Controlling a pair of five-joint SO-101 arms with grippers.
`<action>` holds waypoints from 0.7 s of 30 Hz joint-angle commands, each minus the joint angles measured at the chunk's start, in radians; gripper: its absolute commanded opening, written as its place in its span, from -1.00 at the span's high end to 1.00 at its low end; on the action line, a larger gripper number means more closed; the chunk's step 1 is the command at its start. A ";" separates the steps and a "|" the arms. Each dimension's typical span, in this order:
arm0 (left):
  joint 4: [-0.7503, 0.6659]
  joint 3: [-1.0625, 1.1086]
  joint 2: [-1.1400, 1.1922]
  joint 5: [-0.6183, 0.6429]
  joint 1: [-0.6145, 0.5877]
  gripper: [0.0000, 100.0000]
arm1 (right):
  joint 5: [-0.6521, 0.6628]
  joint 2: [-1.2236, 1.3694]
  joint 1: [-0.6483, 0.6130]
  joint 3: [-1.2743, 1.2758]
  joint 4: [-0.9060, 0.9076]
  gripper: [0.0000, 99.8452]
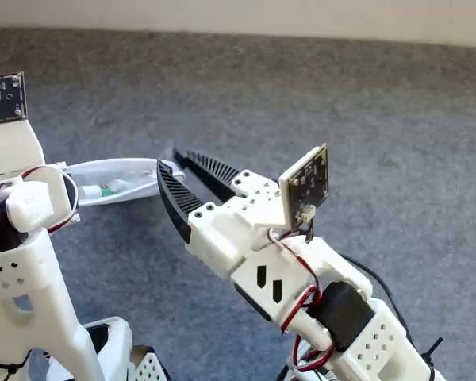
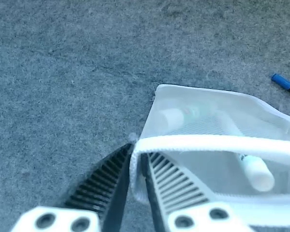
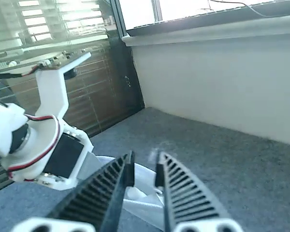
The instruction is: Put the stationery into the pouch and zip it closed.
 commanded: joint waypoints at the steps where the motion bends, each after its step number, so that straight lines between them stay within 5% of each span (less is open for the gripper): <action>1: 0.003 0.010 0.016 -0.008 0.010 0.99 | -0.006 -0.016 0.073 -0.054 0.065 0.97; 10: 0.005 0.010 0.016 -0.008 0.008 0.99 | 0.011 -0.013 0.354 -0.048 0.214 0.99; 14: 0.006 0.010 0.016 -0.008 0.008 0.99 | 0.201 0.018 0.478 -0.004 0.216 0.99; 21: 0.008 0.010 0.016 -0.008 0.008 0.99 | 0.278 0.219 0.521 0.002 0.216 0.99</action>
